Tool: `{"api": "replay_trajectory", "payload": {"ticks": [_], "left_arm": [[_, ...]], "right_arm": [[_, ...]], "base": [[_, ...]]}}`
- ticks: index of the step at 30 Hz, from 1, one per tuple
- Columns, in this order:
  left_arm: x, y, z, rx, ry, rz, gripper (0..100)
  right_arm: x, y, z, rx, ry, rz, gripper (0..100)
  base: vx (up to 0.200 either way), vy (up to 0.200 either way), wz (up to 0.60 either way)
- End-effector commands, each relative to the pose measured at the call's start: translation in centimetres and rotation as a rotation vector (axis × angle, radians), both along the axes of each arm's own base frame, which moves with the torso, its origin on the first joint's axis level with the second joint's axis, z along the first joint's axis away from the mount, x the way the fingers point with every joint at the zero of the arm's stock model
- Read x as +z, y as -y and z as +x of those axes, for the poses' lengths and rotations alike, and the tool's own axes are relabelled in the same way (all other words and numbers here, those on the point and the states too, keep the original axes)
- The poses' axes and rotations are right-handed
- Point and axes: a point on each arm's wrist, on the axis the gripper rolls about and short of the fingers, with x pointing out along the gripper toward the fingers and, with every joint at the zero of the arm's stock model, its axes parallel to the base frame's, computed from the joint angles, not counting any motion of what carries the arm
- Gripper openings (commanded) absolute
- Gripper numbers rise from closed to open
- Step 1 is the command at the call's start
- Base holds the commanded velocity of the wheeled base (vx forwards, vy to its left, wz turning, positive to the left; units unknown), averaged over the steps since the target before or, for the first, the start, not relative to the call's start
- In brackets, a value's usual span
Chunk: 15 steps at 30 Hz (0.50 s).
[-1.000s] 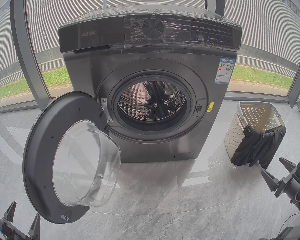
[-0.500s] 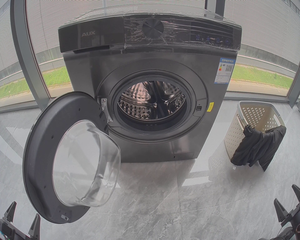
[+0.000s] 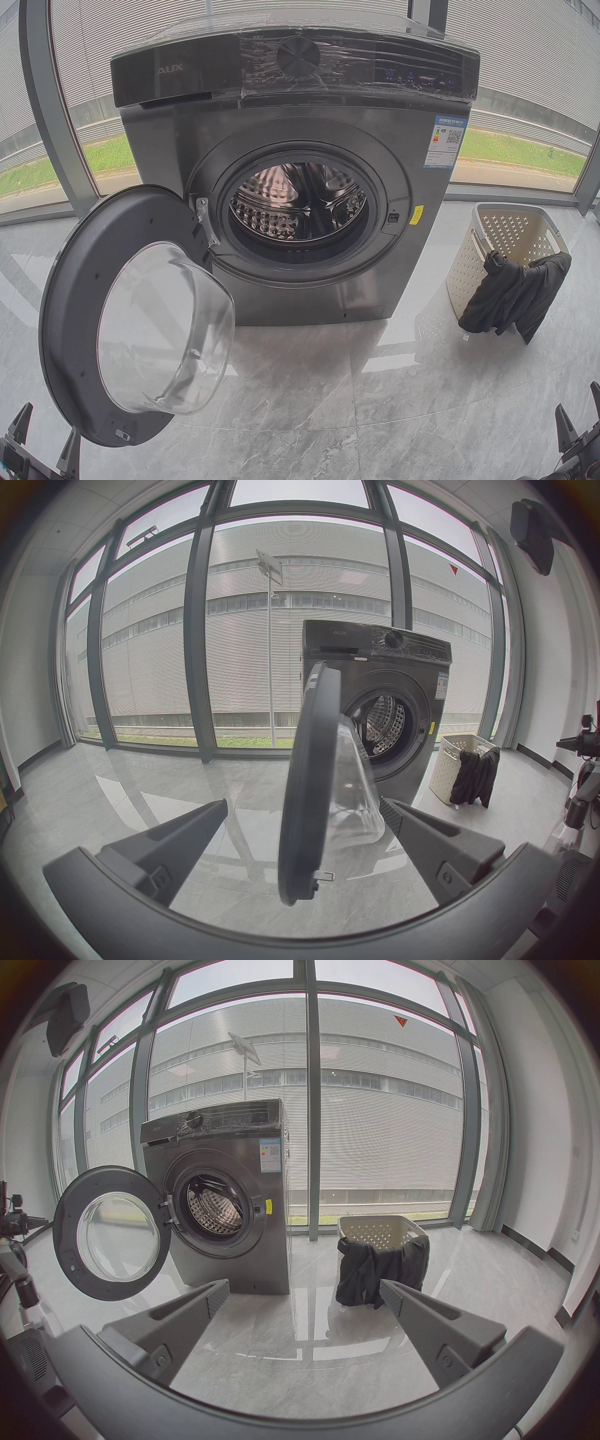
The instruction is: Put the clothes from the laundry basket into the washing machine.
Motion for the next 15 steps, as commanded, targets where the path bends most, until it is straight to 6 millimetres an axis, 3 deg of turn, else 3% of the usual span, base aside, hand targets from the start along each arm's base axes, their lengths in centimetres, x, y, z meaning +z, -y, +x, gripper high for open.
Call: {"api": "replay_trajectory", "payload": {"ticks": [1,10,15], "left_arm": [[-0.48,0.00,0.00,0.000,-0.001,0.000,100],[-0.48,0.00,0.00,0.000,-0.001,-0.002,100],[-0.48,0.00,0.00,-0.002,-0.001,0.000,100]], "right_arm": [[-0.54,-0.01,-0.03,-0.002,0.001,-0.001,100],[-0.54,0.00,-0.03,-0.007,0.001,0.010,100],[-0.53,0.00,-0.03,-0.004,0.003,0.004,100]], "base": [[0.000,-0.200,0.00],[0.000,0.000,0.00],[0.000,-0.200,0.00]]}}
